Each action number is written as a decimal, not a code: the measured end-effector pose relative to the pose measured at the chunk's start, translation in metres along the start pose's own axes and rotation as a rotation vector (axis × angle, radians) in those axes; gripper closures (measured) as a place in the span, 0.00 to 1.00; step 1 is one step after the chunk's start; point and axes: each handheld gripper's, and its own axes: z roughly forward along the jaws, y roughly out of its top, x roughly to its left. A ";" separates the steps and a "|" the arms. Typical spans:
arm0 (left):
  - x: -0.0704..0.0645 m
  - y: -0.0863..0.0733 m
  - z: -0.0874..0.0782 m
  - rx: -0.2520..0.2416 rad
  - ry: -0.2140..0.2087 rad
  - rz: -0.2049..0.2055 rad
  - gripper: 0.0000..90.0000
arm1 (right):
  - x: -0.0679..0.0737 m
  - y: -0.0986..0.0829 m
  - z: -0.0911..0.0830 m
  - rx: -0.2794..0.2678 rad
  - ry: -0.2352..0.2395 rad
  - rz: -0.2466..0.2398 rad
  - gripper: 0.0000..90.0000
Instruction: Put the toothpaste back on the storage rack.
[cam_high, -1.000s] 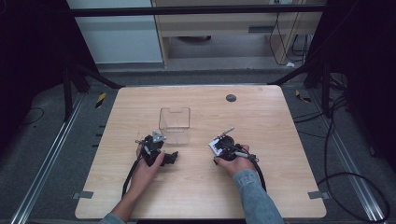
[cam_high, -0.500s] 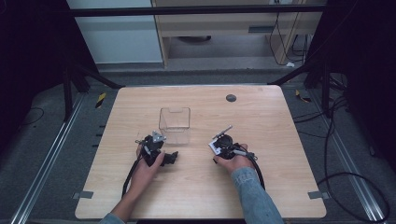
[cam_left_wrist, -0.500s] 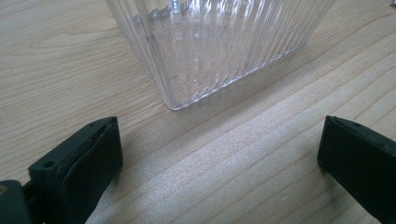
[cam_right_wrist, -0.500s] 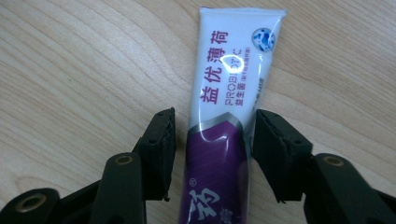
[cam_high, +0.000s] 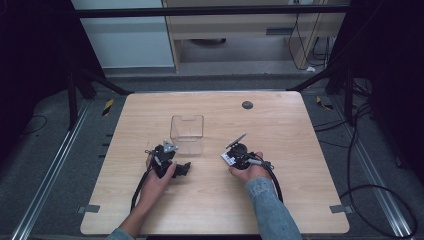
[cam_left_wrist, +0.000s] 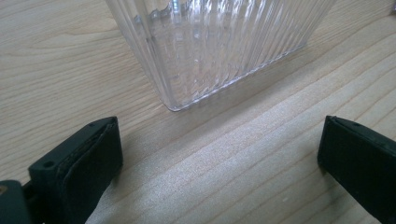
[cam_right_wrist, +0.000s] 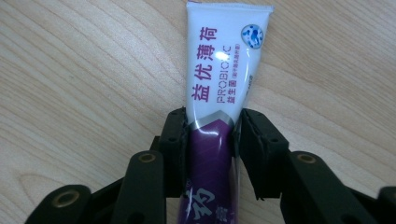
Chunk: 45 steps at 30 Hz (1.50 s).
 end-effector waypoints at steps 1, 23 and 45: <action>0.000 0.000 0.000 0.000 0.000 0.000 0.00 | 0.000 0.000 0.000 0.003 -0.008 -0.008 0.71; 0.000 0.000 0.000 0.001 0.000 0.000 0.00 | -0.008 0.000 -0.021 -0.146 0.015 0.048 0.88; 0.000 0.000 0.000 0.001 0.000 0.000 0.00 | -0.019 0.020 -0.053 -0.319 -0.007 0.064 0.88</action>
